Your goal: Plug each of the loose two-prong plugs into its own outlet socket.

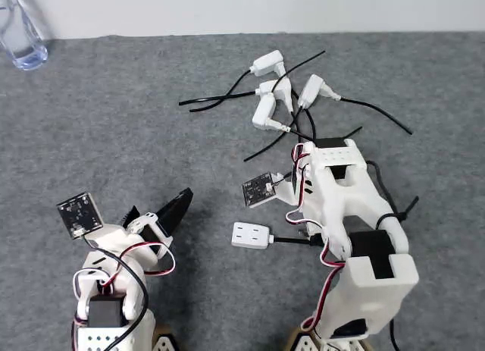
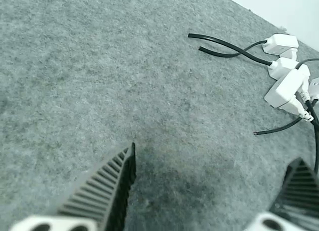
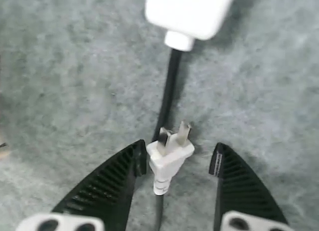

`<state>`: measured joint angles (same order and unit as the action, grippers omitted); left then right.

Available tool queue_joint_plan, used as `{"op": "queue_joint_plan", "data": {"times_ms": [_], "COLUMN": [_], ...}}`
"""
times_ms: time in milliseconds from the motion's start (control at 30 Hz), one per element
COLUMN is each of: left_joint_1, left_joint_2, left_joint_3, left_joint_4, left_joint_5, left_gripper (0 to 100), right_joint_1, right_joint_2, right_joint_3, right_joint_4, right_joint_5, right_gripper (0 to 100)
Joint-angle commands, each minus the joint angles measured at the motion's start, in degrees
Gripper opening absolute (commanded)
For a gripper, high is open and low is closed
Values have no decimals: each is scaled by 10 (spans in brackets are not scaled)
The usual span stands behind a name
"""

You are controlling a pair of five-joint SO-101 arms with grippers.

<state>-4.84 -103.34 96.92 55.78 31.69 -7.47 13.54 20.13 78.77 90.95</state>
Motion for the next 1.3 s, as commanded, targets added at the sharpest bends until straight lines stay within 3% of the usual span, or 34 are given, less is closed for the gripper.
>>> {"op": "queue_joint_plan", "data": {"times_ms": [0, 700, 867, 967, 1067, 1267], "left_joint_1": [3, 3, 3, 3, 3, 3], "left_joint_2": [-4, -3, -3, -3, -3, -3], "left_joint_3": [-5, -5, -5, -5, -5, -5], "left_joint_4": [3, 3, 3, 3, 3, 3], "left_joint_5": [-5, -5, -5, -5, -5, -5], "left_gripper": [431, 431, 431, 431, 431, 431], "right_joint_1": [-1, 25, 22, 10, 1, -2], "right_joint_2": [-16, -15, -36, -75, -114, -163], "right_joint_3": [-22, -105, -127, -150, -145, -33], "right_joint_4": [-49, -31, 31, 82, 95, 54], "right_joint_5": [-4, -4, -12, -66, -188, -402], "right_gripper": [238, 237, 236, 192, 141, 173]}}
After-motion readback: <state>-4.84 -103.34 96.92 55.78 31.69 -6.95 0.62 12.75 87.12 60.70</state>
